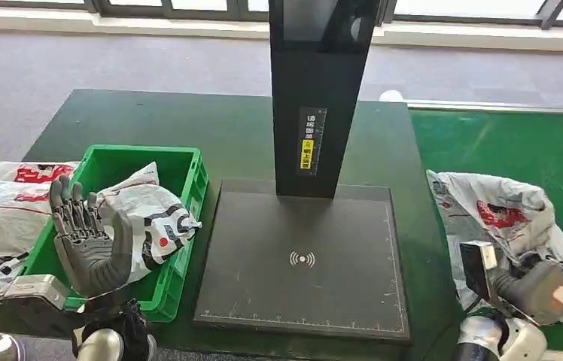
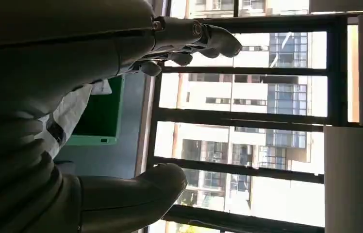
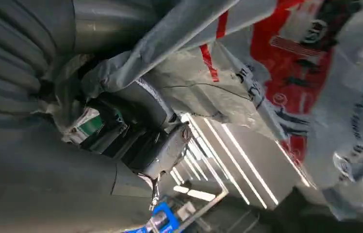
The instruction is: Moved the parcel from conveyor to table for the left to box.
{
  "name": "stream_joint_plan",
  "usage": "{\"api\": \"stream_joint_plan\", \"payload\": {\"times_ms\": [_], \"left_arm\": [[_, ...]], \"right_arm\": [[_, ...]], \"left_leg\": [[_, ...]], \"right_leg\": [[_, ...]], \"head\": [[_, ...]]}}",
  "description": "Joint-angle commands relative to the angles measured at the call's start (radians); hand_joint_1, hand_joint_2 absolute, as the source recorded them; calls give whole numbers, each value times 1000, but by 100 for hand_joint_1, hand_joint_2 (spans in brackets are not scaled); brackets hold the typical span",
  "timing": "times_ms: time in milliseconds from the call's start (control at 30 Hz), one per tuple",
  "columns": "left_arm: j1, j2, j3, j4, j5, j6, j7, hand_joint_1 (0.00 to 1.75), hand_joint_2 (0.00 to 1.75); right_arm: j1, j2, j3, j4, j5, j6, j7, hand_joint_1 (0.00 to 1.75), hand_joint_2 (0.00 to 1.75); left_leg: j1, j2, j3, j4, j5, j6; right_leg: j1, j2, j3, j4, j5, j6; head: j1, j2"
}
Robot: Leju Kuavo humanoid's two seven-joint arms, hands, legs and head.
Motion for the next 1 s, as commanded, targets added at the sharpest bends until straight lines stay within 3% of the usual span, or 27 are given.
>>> {"api": "stream_joint_plan", "payload": {"times_ms": [33,267,400,467,600,1000], "left_arm": [[-24,20,15,34,1,3,3,0,175],[-20,28,6,28,6,20,3,0,175],[-27,34,8,31,10,23,3,0,175],[-42,35,18,44,16,7,3,0,175],[-67,33,32,70,19,-17,3,0,175],[-68,32,28,73,14,-27,3,0,175]], "right_arm": [[8,43,33,-105,-10,4,2,175,175],[44,43,107,-196,18,4,2,175,175],[133,43,347,-264,-77,4,2,175,175],[170,43,523,-218,-131,4,2,175,175],[193,14,700,-99,-172,13,2,175,175],[184,-8,800,-14,-167,35,24,175,175]], "left_leg": [[-1,1,1,-1,0,0],[-1,2,1,-1,0,0],[-1,3,1,-1,0,0],[-1,5,3,-3,-1,-1],[0,9,6,-6,0,-2],[2,4,5,-4,0,-1]], "right_leg": [[0,0,1,0,0,-1],[0,1,1,-1,0,-1],[-1,2,0,0,0,-1],[0,4,1,-1,0,-2],[1,7,3,-4,2,-3],[2,2,4,-3,0,-3]], "head": [[0,0],[0,0],[0,0],[0,0],[1,0],[1,0]]}}
